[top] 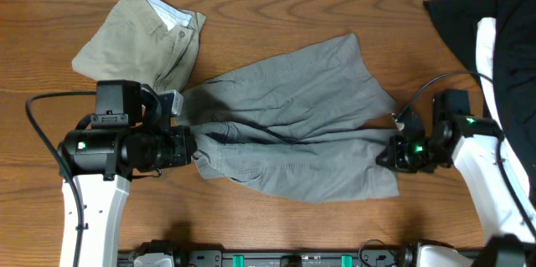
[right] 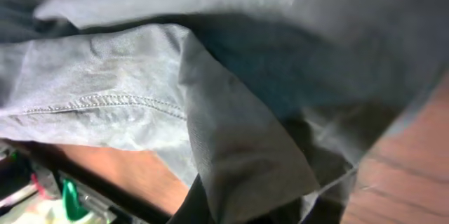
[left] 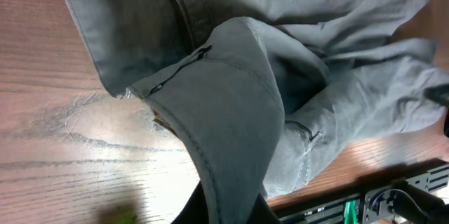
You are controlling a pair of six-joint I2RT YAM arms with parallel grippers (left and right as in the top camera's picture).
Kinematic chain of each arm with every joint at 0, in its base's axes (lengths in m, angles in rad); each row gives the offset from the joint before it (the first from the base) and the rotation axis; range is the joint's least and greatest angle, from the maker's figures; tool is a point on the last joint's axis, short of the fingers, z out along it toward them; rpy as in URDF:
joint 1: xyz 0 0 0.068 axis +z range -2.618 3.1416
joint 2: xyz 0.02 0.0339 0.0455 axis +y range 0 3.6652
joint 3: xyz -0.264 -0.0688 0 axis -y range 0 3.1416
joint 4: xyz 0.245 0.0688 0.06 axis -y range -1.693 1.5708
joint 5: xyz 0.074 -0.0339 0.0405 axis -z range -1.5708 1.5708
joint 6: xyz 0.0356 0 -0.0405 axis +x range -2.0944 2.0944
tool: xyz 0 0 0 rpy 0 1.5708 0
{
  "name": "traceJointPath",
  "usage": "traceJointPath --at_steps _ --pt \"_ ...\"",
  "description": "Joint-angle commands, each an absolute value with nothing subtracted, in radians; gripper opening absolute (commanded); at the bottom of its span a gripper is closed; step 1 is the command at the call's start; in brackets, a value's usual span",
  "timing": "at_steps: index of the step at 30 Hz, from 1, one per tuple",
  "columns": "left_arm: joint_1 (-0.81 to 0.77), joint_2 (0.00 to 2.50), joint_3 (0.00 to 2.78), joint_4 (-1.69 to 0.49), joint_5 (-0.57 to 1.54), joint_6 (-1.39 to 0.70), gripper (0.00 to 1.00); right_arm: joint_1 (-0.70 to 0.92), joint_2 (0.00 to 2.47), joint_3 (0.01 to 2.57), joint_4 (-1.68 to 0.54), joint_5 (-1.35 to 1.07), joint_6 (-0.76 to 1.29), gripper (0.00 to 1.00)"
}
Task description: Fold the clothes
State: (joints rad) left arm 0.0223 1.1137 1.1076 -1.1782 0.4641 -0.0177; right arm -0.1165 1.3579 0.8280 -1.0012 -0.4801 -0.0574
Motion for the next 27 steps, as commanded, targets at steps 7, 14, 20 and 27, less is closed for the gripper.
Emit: traceJointPath --at_steps 7,14,20,27 --pt "0.021 1.014 1.112 -1.219 0.513 -0.004 0.07 -0.266 1.093 1.042 -0.905 -0.355 0.187 0.01" --pt "0.021 0.942 1.112 -1.308 0.601 0.007 0.06 -0.285 1.027 1.082 -0.864 -0.366 0.186 0.01" --pt "0.021 0.922 1.112 -1.383 0.621 0.015 0.07 -0.285 1.032 1.082 -0.803 -0.4 0.186 0.01" --pt "0.021 0.922 1.103 -1.346 0.669 0.015 0.06 -0.283 1.065 1.082 -0.796 -0.397 0.187 0.01"
